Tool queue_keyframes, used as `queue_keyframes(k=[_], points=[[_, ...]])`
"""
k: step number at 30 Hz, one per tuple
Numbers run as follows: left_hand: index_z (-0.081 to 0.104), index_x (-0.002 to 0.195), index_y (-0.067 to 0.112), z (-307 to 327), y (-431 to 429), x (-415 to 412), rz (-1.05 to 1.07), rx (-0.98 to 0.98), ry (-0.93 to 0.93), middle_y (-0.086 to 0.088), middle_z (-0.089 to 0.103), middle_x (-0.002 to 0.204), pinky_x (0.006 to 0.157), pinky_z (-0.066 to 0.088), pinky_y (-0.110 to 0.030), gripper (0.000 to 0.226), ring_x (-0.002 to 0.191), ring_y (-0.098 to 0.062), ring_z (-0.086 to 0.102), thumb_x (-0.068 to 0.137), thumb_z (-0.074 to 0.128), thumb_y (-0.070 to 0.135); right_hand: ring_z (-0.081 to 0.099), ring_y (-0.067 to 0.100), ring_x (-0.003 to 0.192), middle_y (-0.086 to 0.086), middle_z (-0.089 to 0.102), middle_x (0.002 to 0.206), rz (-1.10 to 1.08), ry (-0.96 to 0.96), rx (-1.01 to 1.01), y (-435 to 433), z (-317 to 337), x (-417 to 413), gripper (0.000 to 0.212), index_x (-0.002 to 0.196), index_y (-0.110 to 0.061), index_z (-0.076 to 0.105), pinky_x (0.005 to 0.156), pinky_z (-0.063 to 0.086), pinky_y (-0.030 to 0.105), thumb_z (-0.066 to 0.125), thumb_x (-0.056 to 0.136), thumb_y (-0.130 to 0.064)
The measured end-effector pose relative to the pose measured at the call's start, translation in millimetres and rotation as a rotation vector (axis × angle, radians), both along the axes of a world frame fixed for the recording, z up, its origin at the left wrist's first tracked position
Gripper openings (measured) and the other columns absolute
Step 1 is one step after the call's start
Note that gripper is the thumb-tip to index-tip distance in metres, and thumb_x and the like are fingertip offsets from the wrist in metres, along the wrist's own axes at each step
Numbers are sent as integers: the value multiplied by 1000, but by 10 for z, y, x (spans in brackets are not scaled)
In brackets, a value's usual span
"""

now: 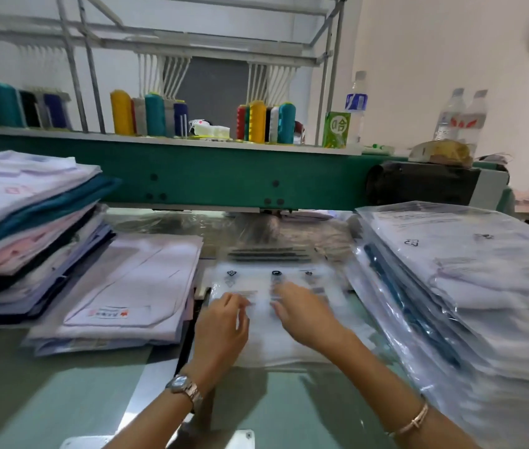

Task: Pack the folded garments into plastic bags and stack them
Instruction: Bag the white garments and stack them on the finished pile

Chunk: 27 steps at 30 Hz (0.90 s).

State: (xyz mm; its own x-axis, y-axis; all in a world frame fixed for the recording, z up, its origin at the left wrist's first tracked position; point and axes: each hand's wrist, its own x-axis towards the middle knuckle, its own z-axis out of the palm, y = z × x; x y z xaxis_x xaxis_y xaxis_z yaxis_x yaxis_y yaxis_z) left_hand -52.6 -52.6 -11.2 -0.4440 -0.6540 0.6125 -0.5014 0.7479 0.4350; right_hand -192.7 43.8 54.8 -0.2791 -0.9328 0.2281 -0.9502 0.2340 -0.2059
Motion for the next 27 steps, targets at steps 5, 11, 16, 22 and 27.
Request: queue_keyframes(k=[5, 11, 16, 22, 27], points=[[68, 98, 21, -226, -181, 438, 78, -119, -48, 5, 69, 89, 71, 49, -33, 19, 80, -18, 65, 89, 51, 16, 39, 14, 135, -5, 40, 150, 273, -107, 45, -244, -544, 124, 45, 143, -26, 41, 107, 35, 30, 42, 101, -41], [67, 104, 23, -310, -181, 668, 33, -145, -65, 10, 70, 101, 80, 42, -26, 35, 90, -10, 62, 95, 33, 27, 46, 6, 129, -12, 53, 140, 323, -141, -59, -227, -788, 208, 42, 135, -33, 54, 104, 35, 22, 46, 97, -49], [67, 108, 25, -325, -164, 734, 29, -78, -3, 10, 67, 105, 82, 37, -22, 26, 96, -9, 59, 92, 47, 19, 59, 12, 113, -8, 65, 126, 299, -133, -199, -161, -793, 211, 34, 128, -29, 62, 93, 40, 21, 54, 96, -38], [68, 112, 24, -282, -106, 748, 7, -86, 26, 9, 67, 111, 85, 46, -32, 29, 103, -11, 60, 99, 42, 27, 64, 16, 95, -3, 72, 105, 314, -153, -310, -161, -812, 244, 19, 105, -17, 74, 83, 47, 26, 59, 93, -22], [69, 113, 26, -266, -93, 759, -42, -116, 26, 13, 66, 113, 88, 43, -30, 29, 106, -6, 57, 98, 45, 34, 62, 15, 86, -2, 70, 92, 261, -183, -432, -187, -826, 317, 11, 94, -14, 71, 75, 43, 21, 61, 93, -18]])
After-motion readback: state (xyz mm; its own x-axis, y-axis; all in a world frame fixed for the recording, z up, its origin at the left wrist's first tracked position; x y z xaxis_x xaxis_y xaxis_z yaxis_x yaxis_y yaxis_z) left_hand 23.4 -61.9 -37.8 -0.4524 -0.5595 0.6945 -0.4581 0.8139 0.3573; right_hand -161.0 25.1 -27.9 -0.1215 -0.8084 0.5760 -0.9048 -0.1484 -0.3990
